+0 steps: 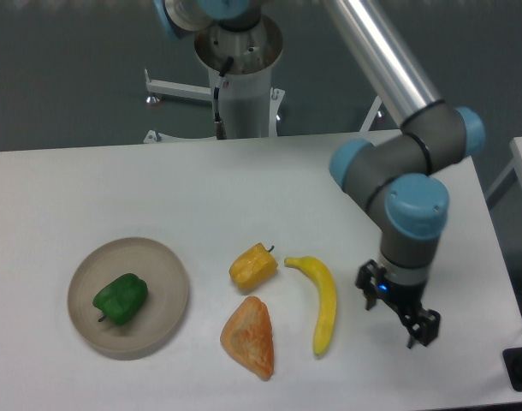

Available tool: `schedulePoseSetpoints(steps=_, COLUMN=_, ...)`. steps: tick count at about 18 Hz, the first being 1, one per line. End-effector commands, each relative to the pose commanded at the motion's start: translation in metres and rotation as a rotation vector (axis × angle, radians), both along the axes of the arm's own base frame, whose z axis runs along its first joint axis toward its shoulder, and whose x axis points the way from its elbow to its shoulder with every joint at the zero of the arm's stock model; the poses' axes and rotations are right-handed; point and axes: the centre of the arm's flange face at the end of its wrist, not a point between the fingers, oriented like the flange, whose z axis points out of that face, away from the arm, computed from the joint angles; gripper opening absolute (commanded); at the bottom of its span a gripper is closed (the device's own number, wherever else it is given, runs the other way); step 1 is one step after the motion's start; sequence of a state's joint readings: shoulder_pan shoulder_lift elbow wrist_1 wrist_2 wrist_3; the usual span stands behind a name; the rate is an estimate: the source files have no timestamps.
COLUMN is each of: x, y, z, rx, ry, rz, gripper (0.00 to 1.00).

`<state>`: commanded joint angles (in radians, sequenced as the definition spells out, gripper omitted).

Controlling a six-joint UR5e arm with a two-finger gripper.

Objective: Pick up the green pepper from the plate
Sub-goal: 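Move the open gripper from beside the banana toward the beige plate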

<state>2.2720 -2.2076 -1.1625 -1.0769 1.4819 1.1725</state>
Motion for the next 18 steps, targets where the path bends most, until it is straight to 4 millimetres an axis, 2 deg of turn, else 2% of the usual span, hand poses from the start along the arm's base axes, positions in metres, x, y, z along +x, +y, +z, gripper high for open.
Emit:
schedulePoseSetpoints(steps=6, x=0.082, y=0.013, z=-0.002, rx=0.022, ry=-0.127, rz=0.123, gripper=1.00)
schedulePoseSetpoints(steps=12, x=0.141, y=0.011, z=-0.002, rx=0.009, ry=-0.184, rz=0.230, gripper=1.00)
schedulePoseSetpoints(steps=18, x=0.198, y=0.022, z=-0.003, rx=-0.002, ry=-0.218, rz=0.273, gripper=1.00)
